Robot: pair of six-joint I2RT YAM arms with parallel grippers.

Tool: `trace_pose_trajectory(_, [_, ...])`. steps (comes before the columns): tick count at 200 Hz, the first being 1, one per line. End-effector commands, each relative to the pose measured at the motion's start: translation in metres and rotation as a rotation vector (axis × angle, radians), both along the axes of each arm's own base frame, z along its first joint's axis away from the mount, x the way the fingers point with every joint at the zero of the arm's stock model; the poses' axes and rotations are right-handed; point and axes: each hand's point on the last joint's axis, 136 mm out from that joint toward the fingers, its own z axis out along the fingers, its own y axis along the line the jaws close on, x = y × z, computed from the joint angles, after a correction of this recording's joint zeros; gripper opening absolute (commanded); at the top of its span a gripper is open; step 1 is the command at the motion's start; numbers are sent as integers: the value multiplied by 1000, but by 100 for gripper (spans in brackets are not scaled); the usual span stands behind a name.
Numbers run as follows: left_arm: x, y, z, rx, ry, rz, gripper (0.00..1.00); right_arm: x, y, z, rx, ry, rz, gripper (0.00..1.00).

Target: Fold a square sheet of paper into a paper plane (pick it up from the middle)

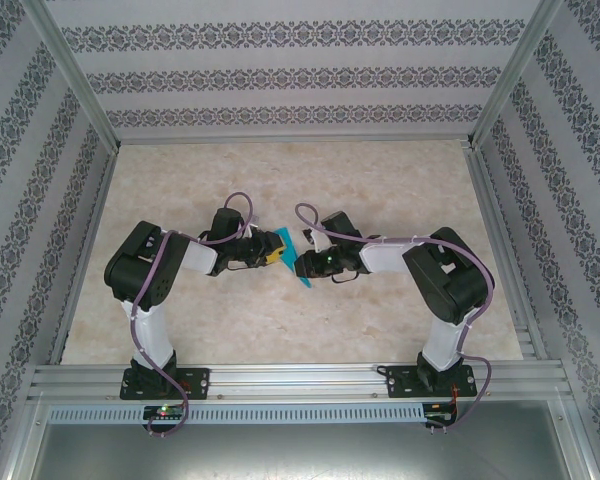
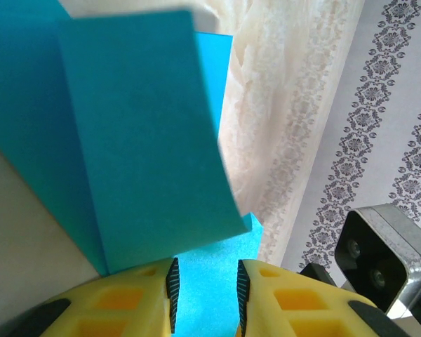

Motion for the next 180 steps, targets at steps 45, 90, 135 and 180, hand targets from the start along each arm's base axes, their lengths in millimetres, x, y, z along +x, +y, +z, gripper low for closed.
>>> trace_pose_trajectory(45, [-7,1,-26,49,67,1,32,1,3,-3,-30,-48,46,12])
trace_pose_trajectory(90, [-2,-4,-8,21,21,-22,33,4,6,6,35,-34,40,2])
trace_pose_trajectory(135, [-1,-8,33,0,-119,-74,38,8,14,19,155,26,22,0])
trace_pose_trajectory(180, [-16,-16,38,-14,-149,-134,38,10,18,15,198,88,-4,0])
